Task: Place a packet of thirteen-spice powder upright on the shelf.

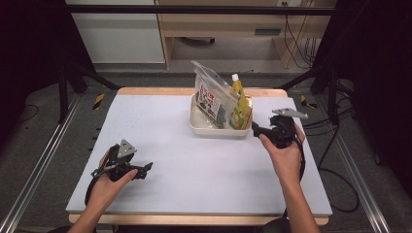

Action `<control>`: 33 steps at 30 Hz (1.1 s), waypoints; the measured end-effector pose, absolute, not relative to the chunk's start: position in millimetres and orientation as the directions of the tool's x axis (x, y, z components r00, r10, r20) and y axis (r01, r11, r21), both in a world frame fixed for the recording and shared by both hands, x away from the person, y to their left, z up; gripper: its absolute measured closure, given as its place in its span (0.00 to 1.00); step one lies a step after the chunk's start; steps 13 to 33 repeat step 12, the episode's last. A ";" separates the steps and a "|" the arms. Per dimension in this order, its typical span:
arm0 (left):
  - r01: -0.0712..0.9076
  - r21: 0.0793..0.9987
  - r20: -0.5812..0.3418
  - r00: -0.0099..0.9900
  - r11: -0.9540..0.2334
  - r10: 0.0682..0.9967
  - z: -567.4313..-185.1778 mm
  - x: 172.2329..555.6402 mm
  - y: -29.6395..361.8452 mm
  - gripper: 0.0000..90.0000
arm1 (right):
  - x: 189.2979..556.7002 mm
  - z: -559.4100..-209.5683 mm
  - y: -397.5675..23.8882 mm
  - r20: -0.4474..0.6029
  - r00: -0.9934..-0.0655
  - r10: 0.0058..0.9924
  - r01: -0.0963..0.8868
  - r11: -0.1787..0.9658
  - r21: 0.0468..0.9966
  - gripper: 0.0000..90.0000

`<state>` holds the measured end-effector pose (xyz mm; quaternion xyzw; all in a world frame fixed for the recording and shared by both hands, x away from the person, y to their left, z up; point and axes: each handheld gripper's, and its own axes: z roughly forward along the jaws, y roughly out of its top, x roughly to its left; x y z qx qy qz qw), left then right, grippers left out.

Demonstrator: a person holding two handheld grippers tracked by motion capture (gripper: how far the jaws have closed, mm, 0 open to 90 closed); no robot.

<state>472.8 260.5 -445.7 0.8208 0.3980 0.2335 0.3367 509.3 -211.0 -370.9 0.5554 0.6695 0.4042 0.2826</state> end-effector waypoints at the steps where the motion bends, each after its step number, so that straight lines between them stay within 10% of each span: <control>1: 0.499 0.740 0.110 0.571 -0.451 0.813 -445.9 473.2 261.7 0.07 | 505.2 -378.9 -211.9 0.076 -0.225 0.971 0.516 0.052 0.855 0.17; 33: 0.505 0.772 0.090 0.514 -0.386 0.853 -441.8 479.5 287.8 0.06 | 487.4 -431.4 -221.5 0.012 -0.255 0.967 0.541 0.132 0.830 0.10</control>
